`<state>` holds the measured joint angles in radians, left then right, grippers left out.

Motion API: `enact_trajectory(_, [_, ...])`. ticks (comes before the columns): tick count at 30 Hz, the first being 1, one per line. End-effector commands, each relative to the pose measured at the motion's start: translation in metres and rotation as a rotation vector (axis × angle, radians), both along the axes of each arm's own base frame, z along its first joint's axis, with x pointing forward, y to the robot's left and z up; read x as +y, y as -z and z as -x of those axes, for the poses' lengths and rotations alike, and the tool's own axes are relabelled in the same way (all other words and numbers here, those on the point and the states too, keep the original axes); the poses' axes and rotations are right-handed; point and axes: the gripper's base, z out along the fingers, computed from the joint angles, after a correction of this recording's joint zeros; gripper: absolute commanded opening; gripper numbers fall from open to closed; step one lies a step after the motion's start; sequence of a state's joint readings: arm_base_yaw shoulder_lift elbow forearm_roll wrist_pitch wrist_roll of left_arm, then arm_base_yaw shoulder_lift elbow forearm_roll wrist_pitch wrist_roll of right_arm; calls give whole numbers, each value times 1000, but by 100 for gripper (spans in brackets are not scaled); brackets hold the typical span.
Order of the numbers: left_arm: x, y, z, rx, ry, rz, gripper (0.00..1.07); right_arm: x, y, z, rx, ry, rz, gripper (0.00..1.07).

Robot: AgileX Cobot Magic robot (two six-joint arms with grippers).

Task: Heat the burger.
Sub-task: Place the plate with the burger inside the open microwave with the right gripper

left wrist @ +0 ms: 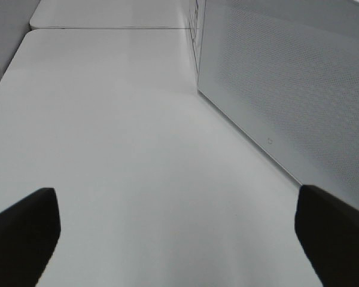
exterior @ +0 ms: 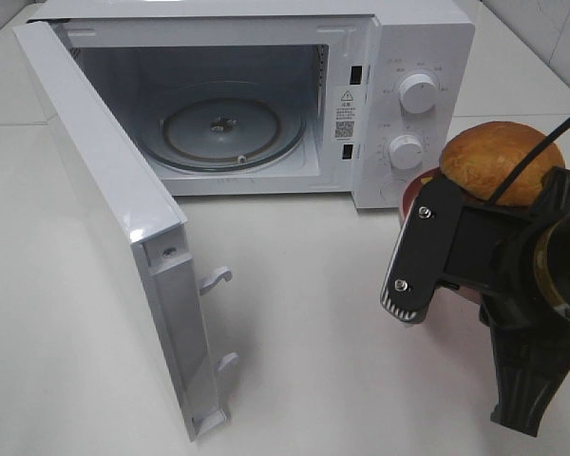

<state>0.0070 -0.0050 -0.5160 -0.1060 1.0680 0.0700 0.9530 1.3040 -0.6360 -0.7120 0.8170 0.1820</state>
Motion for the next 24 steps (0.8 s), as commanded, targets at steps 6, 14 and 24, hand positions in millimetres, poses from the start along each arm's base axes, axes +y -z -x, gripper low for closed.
enact_trajectory(6, [0,0,1,-2,-3,8,100,1,-7,-8,-88,-178,95,1])
enact_trajectory(14, [0,0,1,-2,-3,8,100,10,-7,-8,-88,-317,74,2])
enact_trajectory(24, [0,0,1,-2,-3,8,100,26,-8,-8,-121,-546,29,3])
